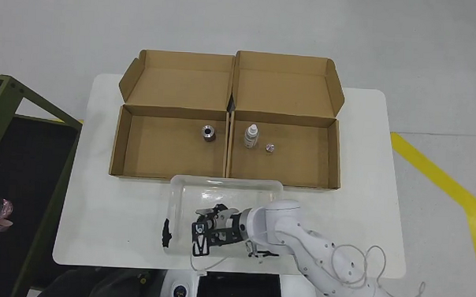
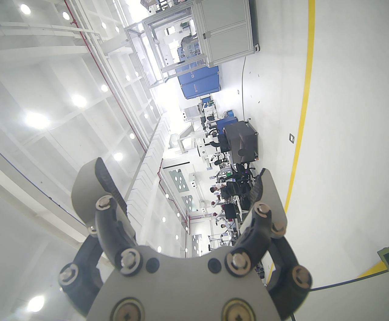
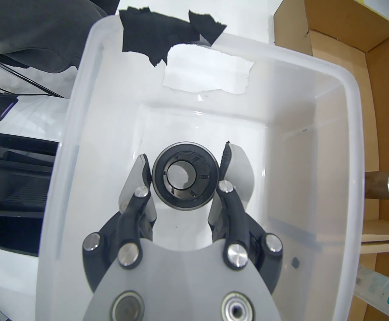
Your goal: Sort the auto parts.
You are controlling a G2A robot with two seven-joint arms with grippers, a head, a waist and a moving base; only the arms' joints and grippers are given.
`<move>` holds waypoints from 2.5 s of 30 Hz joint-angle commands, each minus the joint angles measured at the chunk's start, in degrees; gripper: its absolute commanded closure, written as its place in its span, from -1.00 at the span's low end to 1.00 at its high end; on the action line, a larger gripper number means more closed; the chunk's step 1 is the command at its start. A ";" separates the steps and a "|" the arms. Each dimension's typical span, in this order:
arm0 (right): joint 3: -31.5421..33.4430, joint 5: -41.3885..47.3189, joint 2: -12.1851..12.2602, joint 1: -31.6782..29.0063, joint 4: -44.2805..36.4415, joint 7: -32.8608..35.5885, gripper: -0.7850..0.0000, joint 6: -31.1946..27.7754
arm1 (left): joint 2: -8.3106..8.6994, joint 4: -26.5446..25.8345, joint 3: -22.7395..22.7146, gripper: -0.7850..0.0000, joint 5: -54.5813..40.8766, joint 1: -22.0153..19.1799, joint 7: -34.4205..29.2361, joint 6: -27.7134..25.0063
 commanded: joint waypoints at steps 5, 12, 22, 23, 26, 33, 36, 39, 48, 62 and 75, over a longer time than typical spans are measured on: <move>-0.64 0.99 -0.20 0.93 1.54 -0.49 -0.34 0.09 | 0.00 0.00 0.00 -1.00 0.00 0.00 0.00 0.00; -0.34 3.80 -0.22 1.58 2.16 -1.73 0.29 -0.43 | 0.00 0.00 0.00 -1.00 0.00 0.00 0.00 0.00; -0.20 6.33 -0.27 2.94 3.30 -2.48 1.00 -0.68 | 0.00 0.00 0.00 -1.00 0.00 0.00 0.00 0.00; -0.11 6.61 -0.24 3.05 3.08 -2.51 1.00 -0.86 | 0.00 0.00 0.00 -1.00 0.00 0.00 0.00 0.00; 0.48 7.55 -0.09 3.27 2.07 -2.66 1.00 -1.20 | 0.00 0.00 0.00 -1.00 0.00 0.00 0.00 0.00; 2.54 9.62 0.50 3.34 -1.22 -2.42 1.00 -1.88 | 0.00 0.00 0.00 -1.00 0.00 0.00 0.00 0.00; 3.51 10.59 0.77 3.30 -2.82 -2.34 1.00 -2.06 | 0.00 0.00 0.00 -1.00 0.00 0.00 0.00 0.00; 4.35 11.70 1.00 3.31 -4.28 -2.03 1.00 -2.13 | 0.00 0.00 0.00 -1.00 0.00 0.00 0.00 0.00; 6.08 13.82 1.49 4.03 -6.74 -1.67 1.00 -1.84 | 0.00 0.00 0.00 -1.00 0.00 0.00 0.00 0.00; 7.54 16.58 1.68 6.55 -8.54 -2.44 1.00 0.11 | 0.00 0.00 0.00 -1.00 0.00 0.00 0.00 0.00; 7.14 18.90 1.29 9.89 -5.95 -3.54 1.00 2.35 | 0.00 0.00 0.00 -1.00 0.00 0.00 0.00 0.00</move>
